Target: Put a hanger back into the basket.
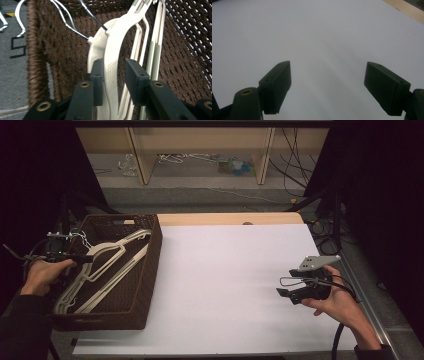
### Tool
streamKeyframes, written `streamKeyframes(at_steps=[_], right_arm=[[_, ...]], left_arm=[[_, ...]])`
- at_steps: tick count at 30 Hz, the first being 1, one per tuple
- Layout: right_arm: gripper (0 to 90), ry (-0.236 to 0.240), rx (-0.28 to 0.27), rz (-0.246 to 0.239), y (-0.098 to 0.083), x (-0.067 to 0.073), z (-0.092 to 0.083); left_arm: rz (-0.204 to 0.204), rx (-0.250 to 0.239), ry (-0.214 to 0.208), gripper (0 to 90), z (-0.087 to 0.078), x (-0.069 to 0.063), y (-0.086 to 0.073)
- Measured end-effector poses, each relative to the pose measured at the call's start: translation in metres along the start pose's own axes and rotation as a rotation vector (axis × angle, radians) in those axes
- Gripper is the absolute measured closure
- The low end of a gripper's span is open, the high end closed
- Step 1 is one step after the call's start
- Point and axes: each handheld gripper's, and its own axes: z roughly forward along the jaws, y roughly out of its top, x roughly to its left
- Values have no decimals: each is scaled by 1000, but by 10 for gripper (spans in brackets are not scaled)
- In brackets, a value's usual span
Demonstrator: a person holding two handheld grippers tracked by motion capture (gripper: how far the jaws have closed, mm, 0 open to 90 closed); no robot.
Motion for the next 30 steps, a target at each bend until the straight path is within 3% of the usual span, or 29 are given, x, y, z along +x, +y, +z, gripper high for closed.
streamKeyframes(at_steps=[3,6,8,11,12,13,14,15,16,17,18,20,21,22,23,24,27,28,29,30], right_arm=[[224,6,13,8,0,0,0],[224,4,5,10,0,0,1],[224,10,-2,10,1,-1,1],[213,0,-31,24,1,-2,1],[213,0,-31,24,1,-2,1],[208,-10,-65,19,1,-4,1],[205,-13,-75,17,1,-4,1],[204,-26,-87,19,1,-4,1],[199,-34,-99,19,2,-4,1],[199,-34,-99,19,2,-4,1],[192,-38,-116,22,3,-3,1],[190,-44,-140,31,3,-1,1],[190,-44,-140,31,3,-1,1],[186,-46,-158,24,4,0,3],[184,-49,-164,19,4,1,3],[178,-49,-169,30,4,4,4],[175,-47,-185,24,4,11,3],[175,-47,-185,24,4,11,3],[173,-52,-215,26,3,16,3],[173,-52,-215,26,3,16,3]], left_arm=[[-2,-29,31,622,-9,-2,1],[-5,-99,38,555,-25,-7,4],[-44,-189,32,519,-37,-18,4],[-36,-278,23,430,-59,-41,3],[-36,-278,23,404,-59,-41,3],[-24,-349,-6,382,-73,-61,0],[-14,-375,-23,368,-79,-72,-2],[-14,-375,-23,355,-79,-72,-2],[16,-435,-66,340,-87,-97,-7],[16,-435,-66,332,-87,-97,-7],[57,-457,-102,322,-91,-121,-10],[85,-470,-147,311,-90,-145,-14],[85,-470,-147,298,-90,-145,-14],[112,-487,-186,291,-89,-167,-16],[112,-487,-186,289,-89,-167,-16],[126,-504,-213,275,-89,-186,-20],[149,-532,-256,266,-87,-209,-26],[149,-532,-256,263,-87,-209,-26],[168,-530,-276,256,-85,-221,-31],[168,-530,-276,250,-85,-221,-31]])
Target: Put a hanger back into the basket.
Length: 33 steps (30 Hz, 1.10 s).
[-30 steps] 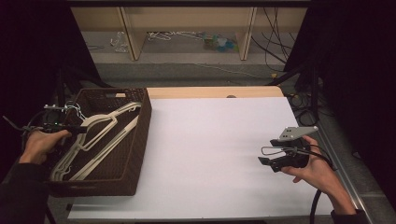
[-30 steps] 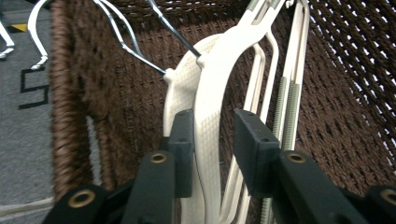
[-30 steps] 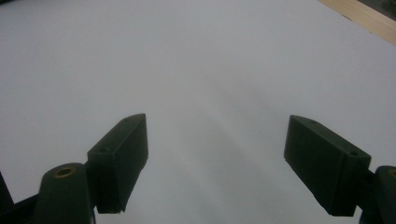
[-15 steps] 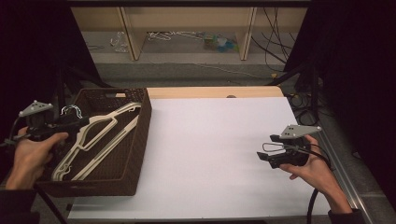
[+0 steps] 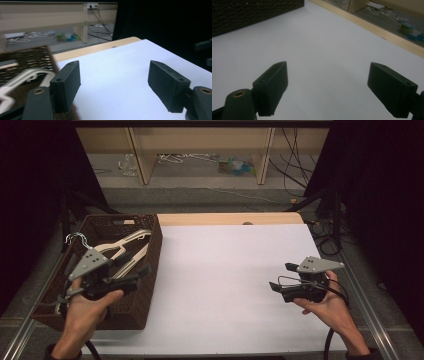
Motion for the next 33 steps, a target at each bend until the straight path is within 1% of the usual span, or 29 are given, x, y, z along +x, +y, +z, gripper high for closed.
streamKeyframes(at_steps=[1,2,3,4,5,6,7,8,10,11,12,13,14,16,17,19,20,21,22,23,24,27,28,29,30,31,32,33], right_arm=[[172,1,-1,6,0,2,-1],[167,-7,-22,0,-2,6,-2],[167,-7,-22,0,-2,6,-2],[166,-1,-36,11,-4,10,-5],[165,2,-39,10,-5,12,-6],[164,-6,-47,3,-6,13,-6],[164,-6,-47,3,-6,13,-6],[164,-6,-48,2,-9,18,-8],[164,-8,-48,6,-13,22,-10],[164,-10,-53,8,-15,25,-10],[164,-12,-56,1,-17,27,-10],[164,-11,-51,3,-19,30,-12],[164,-7,-48,7,-22,32,-12],[164,-4,-45,-1,-26,37,-13],[164,-4,-45,-1,-26,37,-13],[165,-1,-46,-2,-33,43,-14],[165,-4,-52,3,-34,45,-14],[165,-4,-52,3,-34,45,-14],[165,-2,-51,7,-37,46,-16],[165,-2,-51,7,-37,46,-16],[165,0,-55,10,-40,48,-17],[165,2,-59,11,-41,48,-19],[165,-2,-64,14,-42,49,-19],[165,4,-63,18,-44,50,-20],[165,-2,-62,21,-45,50,-20],[165,-2,-62,21,-45,50,-20],[165,-11,-79,17,-47,50,-21],[166,-3,-73,22,-48,50,-21]], left_arm=[[17,-5,-6,250,2,-6,-3],[44,-3,-12,247,4,-14,-7],[44,-3,-12,241,4,-14,-7],[58,5,-15,239,5,-19,-11],[46,9,-20,238,7,-26,-15],[76,13,-27,234,9,-28,-17],[76,13,-27,227,9,-28,-17],[98,27,-33,225,12,-33,-22],[97,30,-40,222,13,-35,-25],[81,34,-55,215,15,-41,-31],[90,39,-60,213,15,-43,-35],[90,39,-60,213,15,-43,-35],[89,45,-79,213,16,-47,-43],[67,56,-98,213,17,-48,-53],[67,56,-98,213,17,-48,-53],[42,54,-108,213,17,-48,-65],[23,78,-109,212,18,-47,-72],[23,78,-109,212,18,-47,-72],[43,79,-108,212,18,-45,-76],[50,79,-105,212,18,-45,-78],[101,80,-87,212,18,-45,-82],[108,82,-86,208,18,-47,-86],[131,83,-90,206,18,-47,-87],[124,78,-97,205,18,-47,-88],[108,73,-100,203,18,-48,-89],[108,73,-100,202,18,-48,-89],[128,72,-96,202,18,-47,-90],[130,67,-100,202,18,-46,-90]])
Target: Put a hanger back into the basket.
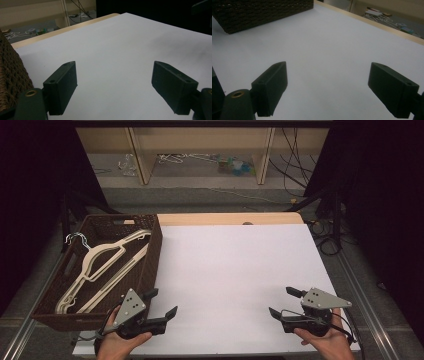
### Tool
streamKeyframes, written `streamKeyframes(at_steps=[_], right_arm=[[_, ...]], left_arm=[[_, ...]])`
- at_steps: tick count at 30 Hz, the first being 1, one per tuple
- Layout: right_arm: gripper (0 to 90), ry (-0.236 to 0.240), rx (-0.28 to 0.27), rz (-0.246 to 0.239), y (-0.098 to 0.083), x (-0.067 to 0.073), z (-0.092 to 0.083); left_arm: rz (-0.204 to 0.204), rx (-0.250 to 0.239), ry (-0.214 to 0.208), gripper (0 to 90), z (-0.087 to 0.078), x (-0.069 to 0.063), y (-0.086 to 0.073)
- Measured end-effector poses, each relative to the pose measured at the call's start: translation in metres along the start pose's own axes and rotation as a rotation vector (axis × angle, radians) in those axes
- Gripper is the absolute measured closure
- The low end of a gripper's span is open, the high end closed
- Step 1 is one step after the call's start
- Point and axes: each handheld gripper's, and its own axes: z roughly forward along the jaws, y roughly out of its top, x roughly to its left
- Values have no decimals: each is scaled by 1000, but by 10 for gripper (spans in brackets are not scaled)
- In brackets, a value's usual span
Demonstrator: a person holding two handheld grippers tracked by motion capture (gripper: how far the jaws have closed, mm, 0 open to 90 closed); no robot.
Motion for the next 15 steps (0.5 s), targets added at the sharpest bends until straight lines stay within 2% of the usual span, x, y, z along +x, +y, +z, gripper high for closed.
streamKeyframes(at_steps=[1,2,3,4,5,6,8,10,15], right_arm=[[166,-1,-1,4,0,0,0],[166,-5,-11,2,-1,0,0],[165,-8,-23,8,0,0,-1],[166,-9,-30,10,0,-1,-2],[165,-17,-50,3,0,-2,-2],[165,-14,-50,17,0,-1,-3],[165,-17,-60,17,0,-2,-3],[165,-14,-59,19,0,-2,-4],[164,-7,-52,15,0,-1,-2]], left_arm=[[0,0,0,201,0,0,0],[-19,-7,4,201,0,1,-1],[-11,-11,2,201,-1,2,-1],[-35,-20,4,201,0,1,-1],[-27,-24,2,201,-1,2,-1],[-14,-31,-3,201,-1,2,0],[-10,-38,-6,197,-2,3,0],[-31,-40,-6,196,-2,2,0],[-26,-48,-6,184,-2,3,0]])
